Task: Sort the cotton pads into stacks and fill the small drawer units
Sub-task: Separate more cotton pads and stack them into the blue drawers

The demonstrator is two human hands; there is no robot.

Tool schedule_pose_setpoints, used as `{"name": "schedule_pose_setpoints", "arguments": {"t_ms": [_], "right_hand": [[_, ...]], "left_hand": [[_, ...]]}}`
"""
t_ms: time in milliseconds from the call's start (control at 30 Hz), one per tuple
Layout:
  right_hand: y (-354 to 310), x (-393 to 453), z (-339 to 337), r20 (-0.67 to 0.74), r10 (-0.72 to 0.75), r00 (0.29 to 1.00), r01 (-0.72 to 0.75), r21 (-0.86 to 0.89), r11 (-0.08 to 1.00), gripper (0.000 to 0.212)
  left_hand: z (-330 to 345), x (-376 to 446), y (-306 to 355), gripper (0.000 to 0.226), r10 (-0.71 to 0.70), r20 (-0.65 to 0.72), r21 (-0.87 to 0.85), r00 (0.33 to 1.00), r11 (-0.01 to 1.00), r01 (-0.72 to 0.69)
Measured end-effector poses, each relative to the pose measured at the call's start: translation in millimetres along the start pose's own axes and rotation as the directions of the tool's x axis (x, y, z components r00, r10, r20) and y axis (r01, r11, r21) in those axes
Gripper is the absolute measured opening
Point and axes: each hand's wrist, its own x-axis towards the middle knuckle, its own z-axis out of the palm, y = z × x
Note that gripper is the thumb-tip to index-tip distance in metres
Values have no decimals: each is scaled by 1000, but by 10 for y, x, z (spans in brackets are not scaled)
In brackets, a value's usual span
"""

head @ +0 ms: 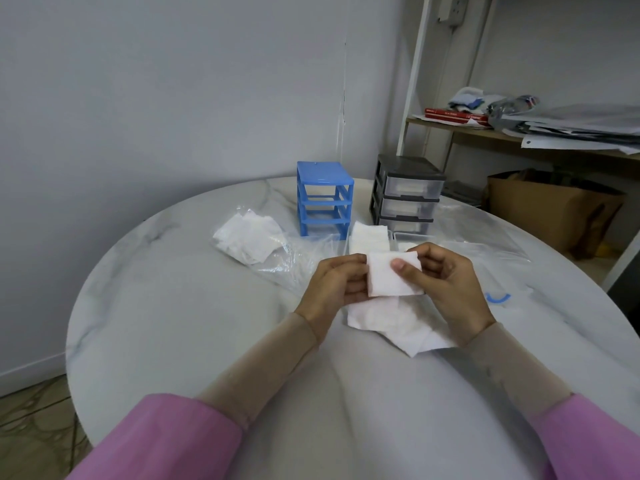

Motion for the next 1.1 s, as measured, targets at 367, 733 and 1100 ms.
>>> {"name": "schedule_pose_setpoints", "arguments": {"t_ms": [367,733,1100], "right_hand": [[111,25,-25,-35,9,999,-16,-202,979,19],[122,-25,-32,109,128,986,-45,-560,827,14],[50,-39,-18,205,-67,977,173,-563,808,9]], "left_hand": [[-12,-25,-35,11,202,-61,107,978,975,-195],[-96,21,-5,16,388,-304,217,870,918,-333],[-90,4,25,14,373,-339,249,864,921,-300]]}}
